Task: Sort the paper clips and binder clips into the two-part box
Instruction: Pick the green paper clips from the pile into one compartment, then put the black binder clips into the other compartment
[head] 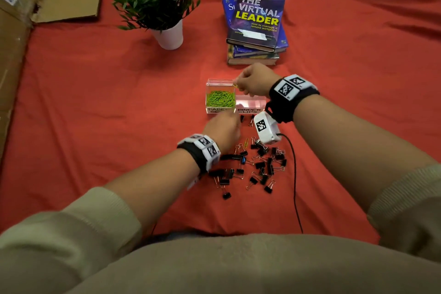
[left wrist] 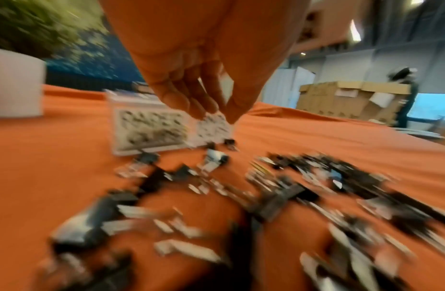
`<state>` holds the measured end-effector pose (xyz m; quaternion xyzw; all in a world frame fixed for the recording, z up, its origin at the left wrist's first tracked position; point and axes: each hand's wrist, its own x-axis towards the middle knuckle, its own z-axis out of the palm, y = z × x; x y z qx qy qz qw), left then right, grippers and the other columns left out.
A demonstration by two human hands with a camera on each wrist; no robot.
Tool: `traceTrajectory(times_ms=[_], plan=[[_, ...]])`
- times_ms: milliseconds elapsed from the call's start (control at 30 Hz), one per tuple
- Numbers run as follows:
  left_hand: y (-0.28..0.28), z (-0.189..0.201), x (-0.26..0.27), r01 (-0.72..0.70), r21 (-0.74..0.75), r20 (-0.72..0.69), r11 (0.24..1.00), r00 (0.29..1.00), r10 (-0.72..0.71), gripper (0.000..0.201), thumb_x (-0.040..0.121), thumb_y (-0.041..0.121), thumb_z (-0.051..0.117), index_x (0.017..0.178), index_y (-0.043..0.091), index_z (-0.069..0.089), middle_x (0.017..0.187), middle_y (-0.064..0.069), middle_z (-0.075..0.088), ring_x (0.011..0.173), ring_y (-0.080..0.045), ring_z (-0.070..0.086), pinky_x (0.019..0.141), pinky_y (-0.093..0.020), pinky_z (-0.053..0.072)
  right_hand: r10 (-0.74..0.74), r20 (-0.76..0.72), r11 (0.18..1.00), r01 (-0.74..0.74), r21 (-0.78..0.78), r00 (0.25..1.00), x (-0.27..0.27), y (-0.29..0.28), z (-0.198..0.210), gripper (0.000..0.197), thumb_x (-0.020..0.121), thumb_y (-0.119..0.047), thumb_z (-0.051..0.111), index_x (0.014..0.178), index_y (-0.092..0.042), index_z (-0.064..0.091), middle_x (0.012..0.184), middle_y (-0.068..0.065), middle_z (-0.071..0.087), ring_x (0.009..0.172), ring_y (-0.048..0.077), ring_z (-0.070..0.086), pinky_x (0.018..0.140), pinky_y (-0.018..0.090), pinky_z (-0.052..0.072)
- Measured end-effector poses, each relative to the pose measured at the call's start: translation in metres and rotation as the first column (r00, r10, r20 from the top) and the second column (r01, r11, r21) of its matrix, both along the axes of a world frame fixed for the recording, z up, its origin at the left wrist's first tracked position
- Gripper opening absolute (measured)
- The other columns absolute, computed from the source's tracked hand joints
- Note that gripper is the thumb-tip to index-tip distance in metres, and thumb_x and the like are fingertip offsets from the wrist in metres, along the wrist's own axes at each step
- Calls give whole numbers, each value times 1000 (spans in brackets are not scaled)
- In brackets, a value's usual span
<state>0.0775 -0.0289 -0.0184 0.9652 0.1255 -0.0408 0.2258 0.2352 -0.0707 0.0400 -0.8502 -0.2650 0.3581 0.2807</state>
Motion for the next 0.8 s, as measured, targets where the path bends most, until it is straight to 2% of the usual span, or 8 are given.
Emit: traceTrajectory(times_ms=[100,233,300,500,600,667,733,800], plan=[[-29,-16,-6,55,-56,-107,997,992,-60,18,90,14,49,101,7,61,101,-10,59,92,-29,59,73,-37,48,133,112,990,-127,-59,985,-6,22,-6,20,91,-21,59,89,-3,69,81,9,66,60,14,52,54,23,43],[-38,-20,-2,-138,-186,-206,973,973,99,20,93,17,45,105,7,57,103,-14,60,94,-34,58,69,-34,39,260,162,964,-246,-99,952,-21,39,-13,23,89,-6,50,102,-6,70,96,12,68,80,19,57,69,24,47],[-37,-17,-4,-106,-161,-203,981,976,72,20,93,14,44,106,4,56,104,-17,60,95,-35,57,71,-35,39,305,165,950,-289,-115,938,-28,42,-17,27,88,-4,47,104,-8,68,108,11,68,92,23,61,80,24,45],[-36,-17,-6,-40,-37,-275,999,961,29,26,92,11,44,114,1,55,117,-17,57,108,-34,53,84,-37,43,387,161,921,-373,-107,908,-35,33,-19,37,88,0,43,116,-13,65,120,5,65,109,21,60,85,21,42],[-34,-18,-4,-1,-11,-325,1000,946,-3,30,90,16,49,115,0,53,119,-18,55,112,-34,50,88,-40,44,301,153,952,-305,2,941,-29,20,-9,36,87,2,44,110,-11,67,114,3,68,106,16,61,84,16,41],[-32,-16,-3,20,-12,-344,1000,939,-23,30,90,18,52,113,0,54,118,-18,56,112,-35,50,87,-40,44,198,132,972,-212,100,971,-23,6,-4,27,86,0,48,98,-11,69,100,3,70,93,16,64,82,23,48],[-26,-12,-1,-5,-50,-298,999,955,-10,22,87,18,54,102,2,56,109,-16,58,104,-34,54,81,-39,44,79,40,984,-85,155,996,-19,-16,-3,23,85,2,47,84,-13,65,82,3,67,74,15,61,67,25,50],[-16,-3,3,-79,-123,-217,989,975,51,13,87,16,53,94,5,53,95,-11,55,88,-28,55,70,-35,42,27,3,994,-27,104,1000,-18,-45,-9,25,85,2,45,75,-14,61,70,-1,60,63,13,55,61,29,46]])
